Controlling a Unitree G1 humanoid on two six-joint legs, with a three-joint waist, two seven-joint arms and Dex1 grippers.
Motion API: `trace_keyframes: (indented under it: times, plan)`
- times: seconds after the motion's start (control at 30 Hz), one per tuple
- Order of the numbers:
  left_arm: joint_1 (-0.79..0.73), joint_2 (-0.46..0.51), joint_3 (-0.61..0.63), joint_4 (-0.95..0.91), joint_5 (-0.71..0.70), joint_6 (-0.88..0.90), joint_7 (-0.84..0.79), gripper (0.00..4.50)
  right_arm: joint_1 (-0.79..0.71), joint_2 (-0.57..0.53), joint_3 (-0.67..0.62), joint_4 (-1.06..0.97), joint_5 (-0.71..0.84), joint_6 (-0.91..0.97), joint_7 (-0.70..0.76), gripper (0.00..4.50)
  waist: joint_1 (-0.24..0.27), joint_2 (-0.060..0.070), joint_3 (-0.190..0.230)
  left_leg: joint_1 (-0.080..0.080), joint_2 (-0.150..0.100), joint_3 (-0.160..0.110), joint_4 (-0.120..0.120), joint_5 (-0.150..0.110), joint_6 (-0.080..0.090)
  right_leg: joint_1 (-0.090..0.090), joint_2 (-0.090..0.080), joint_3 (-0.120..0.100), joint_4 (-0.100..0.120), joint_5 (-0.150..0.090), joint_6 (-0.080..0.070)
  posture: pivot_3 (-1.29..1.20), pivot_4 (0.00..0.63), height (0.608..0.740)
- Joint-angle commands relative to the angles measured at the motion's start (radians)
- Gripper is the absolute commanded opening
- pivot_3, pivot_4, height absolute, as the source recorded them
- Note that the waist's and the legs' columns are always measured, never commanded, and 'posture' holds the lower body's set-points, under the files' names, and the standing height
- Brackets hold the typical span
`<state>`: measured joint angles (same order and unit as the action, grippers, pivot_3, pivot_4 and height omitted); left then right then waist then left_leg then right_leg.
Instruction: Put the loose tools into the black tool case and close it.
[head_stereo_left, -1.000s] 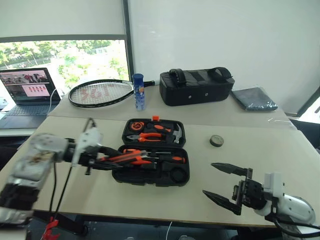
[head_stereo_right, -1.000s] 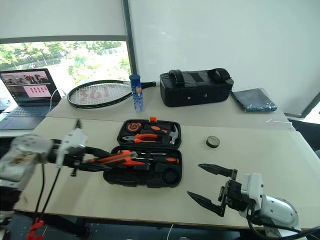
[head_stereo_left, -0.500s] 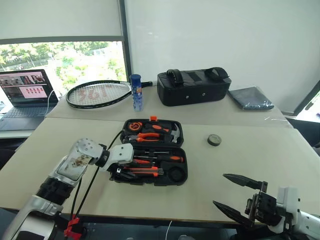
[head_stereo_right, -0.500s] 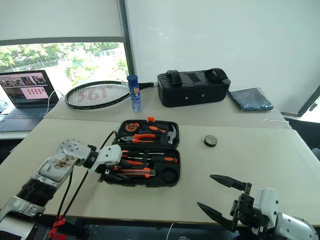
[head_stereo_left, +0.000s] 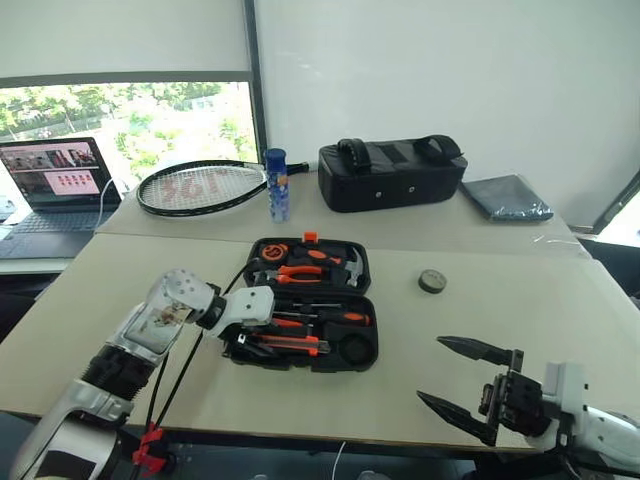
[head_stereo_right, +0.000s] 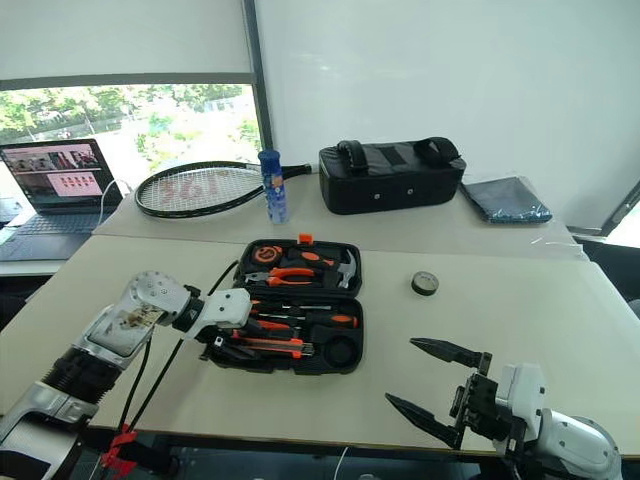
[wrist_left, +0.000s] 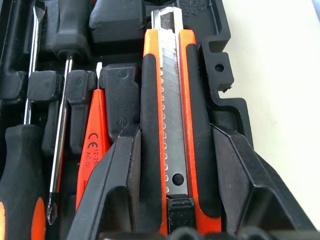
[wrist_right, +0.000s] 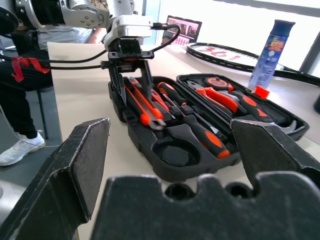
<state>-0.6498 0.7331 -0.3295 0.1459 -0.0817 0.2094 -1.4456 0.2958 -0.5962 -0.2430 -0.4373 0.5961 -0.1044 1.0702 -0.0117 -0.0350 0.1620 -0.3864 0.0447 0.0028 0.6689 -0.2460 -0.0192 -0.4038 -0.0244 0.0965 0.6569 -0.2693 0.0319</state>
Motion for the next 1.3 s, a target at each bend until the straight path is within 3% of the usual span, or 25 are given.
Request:
trace_keyframes:
  times: [0.03, 0.33, 0.43, 0.53, 0.7, 1.07, 1.3]
  plan:
    - [-0.011, -0.016, 0.029, -0.021, -0.04, 0.014, -0.003, 3.5, -0.018, -0.008, -0.006, 0.008, 0.002, -0.013, 0.012, 4.5, -0.001, 0.0, 0.0, 0.0, 0.0, 0.0, 0.0, 0.0, 0.0, 0.0, 0.0, 0.0, 0.0, 0.0, 0.0, 0.0, 0.15, 0.74]
    - [-0.029, 0.017, 0.173, -0.057, -0.208, 0.061, -0.052, 3.5, -0.104, -0.005, 0.064, 0.022, -0.008, 0.016, 0.02, 4.5, -0.01, 0.0, 0.0, -0.001, 0.001, -0.001, 0.0, 0.0, 0.0, -0.002, 0.001, 0.0, 0.001, 0.001, -0.002, 0.0, 0.15, 0.74]
    - [-0.012, 0.035, 0.183, -0.021, -0.192, -0.006, -0.052, 2.92, -0.145, -0.002, 0.12, 0.026, -0.045, 0.034, 0.004, 4.5, -0.012, 0.0, 0.0, -0.001, 0.001, -0.001, 0.0, 0.0, 0.0, -0.002, 0.001, 0.0, 0.001, 0.001, -0.001, 0.0, 0.15, 0.74]
    - [0.029, 0.036, 0.185, -0.024, -0.191, -0.034, -0.043, 1.84, -0.212, -0.004, 0.196, 0.048, -0.135, 0.08, -0.045, 4.5, -0.013, 0.0, 0.0, -0.001, 0.001, 0.0, 0.0, 0.0, 0.0, -0.001, 0.001, 0.0, 0.001, 0.001, -0.001, 0.0, 0.15, 0.74]
    - [0.094, 0.024, 0.152, -0.062, -0.148, -0.08, -0.002, 0.14, -0.282, -0.05, 0.24, 0.009, -0.148, 0.21, -0.077, 4.5, -0.005, 0.0, 0.0, -0.002, 0.0, -0.001, 0.0, 0.0, 0.0, -0.002, 0.001, 0.0, 0.001, 0.003, -0.005, 0.0, 0.15, 0.74]
    - [0.133, -0.021, 0.101, -0.039, -0.062, -0.084, 0.098, 0.06, -0.369, -0.109, 0.241, -0.068, -0.114, 0.389, -0.109, 4.5, -0.003, 0.0, 0.0, -0.002, 0.0, -0.001, 0.001, 0.0, 0.0, -0.002, 0.0, -0.001, 0.0, 0.003, -0.005, 0.0, 0.15, 0.74]
    - [0.145, -0.049, 0.077, -0.034, -0.044, 0.024, 0.14, 0.06, -0.364, -0.114, 0.214, -0.082, -0.1, 0.402, -0.097, 4.5, -0.002, 0.001, 0.0, -0.002, 0.0, -0.001, 0.003, 0.0, 0.0, -0.001, 0.0, -0.001, 0.001, 0.003, -0.005, 0.0, 0.15, 0.74]
